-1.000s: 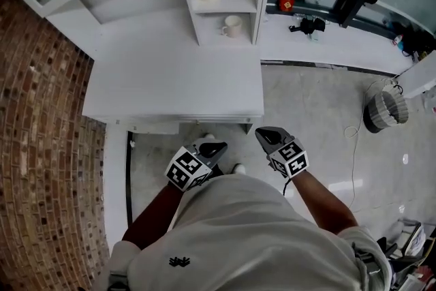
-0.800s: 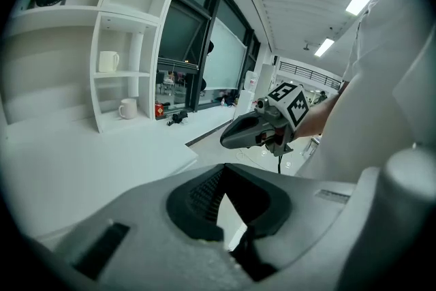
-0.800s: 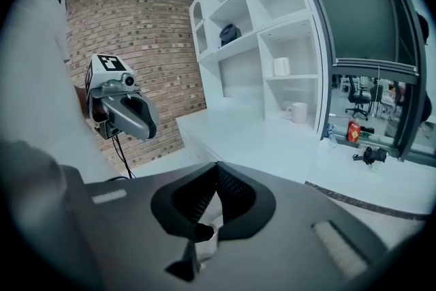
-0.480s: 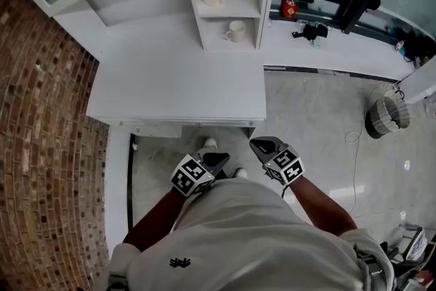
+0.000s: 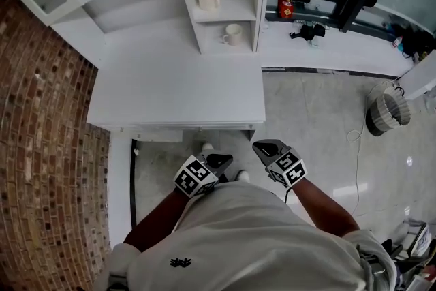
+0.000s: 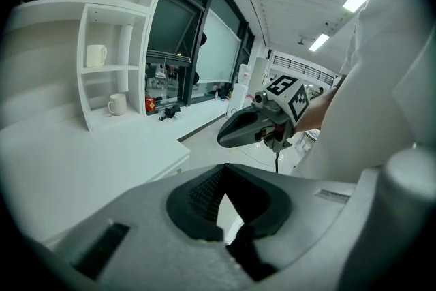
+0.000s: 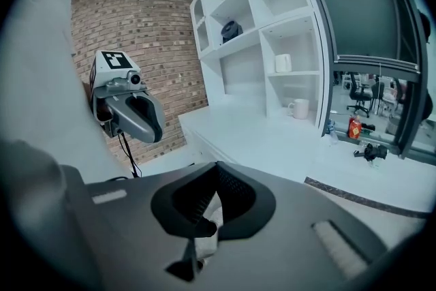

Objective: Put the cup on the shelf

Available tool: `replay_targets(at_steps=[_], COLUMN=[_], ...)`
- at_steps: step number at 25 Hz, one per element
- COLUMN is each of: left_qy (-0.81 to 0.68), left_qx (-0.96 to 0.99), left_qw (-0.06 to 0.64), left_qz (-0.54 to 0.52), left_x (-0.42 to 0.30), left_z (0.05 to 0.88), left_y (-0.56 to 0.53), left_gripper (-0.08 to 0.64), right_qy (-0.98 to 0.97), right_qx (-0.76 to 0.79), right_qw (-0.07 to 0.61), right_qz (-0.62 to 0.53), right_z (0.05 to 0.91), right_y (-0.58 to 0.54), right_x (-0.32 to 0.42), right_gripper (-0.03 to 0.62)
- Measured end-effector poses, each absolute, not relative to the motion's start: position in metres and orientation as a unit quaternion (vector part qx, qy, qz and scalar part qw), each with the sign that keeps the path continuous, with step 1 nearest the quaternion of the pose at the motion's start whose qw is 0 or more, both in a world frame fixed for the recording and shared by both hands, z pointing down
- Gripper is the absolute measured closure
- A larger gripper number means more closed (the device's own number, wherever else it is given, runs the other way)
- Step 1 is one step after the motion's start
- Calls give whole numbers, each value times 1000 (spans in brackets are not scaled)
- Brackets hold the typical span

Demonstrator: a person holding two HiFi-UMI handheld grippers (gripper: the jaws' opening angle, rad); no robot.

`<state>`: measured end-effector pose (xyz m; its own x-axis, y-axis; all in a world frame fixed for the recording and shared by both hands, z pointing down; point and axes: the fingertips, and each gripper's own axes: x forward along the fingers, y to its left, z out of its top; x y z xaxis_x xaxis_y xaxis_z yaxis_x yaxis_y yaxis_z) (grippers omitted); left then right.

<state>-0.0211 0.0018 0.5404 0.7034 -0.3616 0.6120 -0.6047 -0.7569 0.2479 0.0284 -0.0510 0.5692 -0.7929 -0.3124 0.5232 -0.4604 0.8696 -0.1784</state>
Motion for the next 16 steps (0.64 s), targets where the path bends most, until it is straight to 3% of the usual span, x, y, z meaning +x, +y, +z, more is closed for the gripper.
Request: replay_targets(at_steps=[16], left_qy=[-227], left_qx=[922], left_qw=[175], left_qz=[259], left_x=[-65], left_z=[507], left_y=[-35], left_gripper=[554], right_qy=[-920], right_qx=[258], right_qw=[256], right_qz=[149], right_z=[559], right_y=[-77], right_x=[-10], right_gripper=[581])
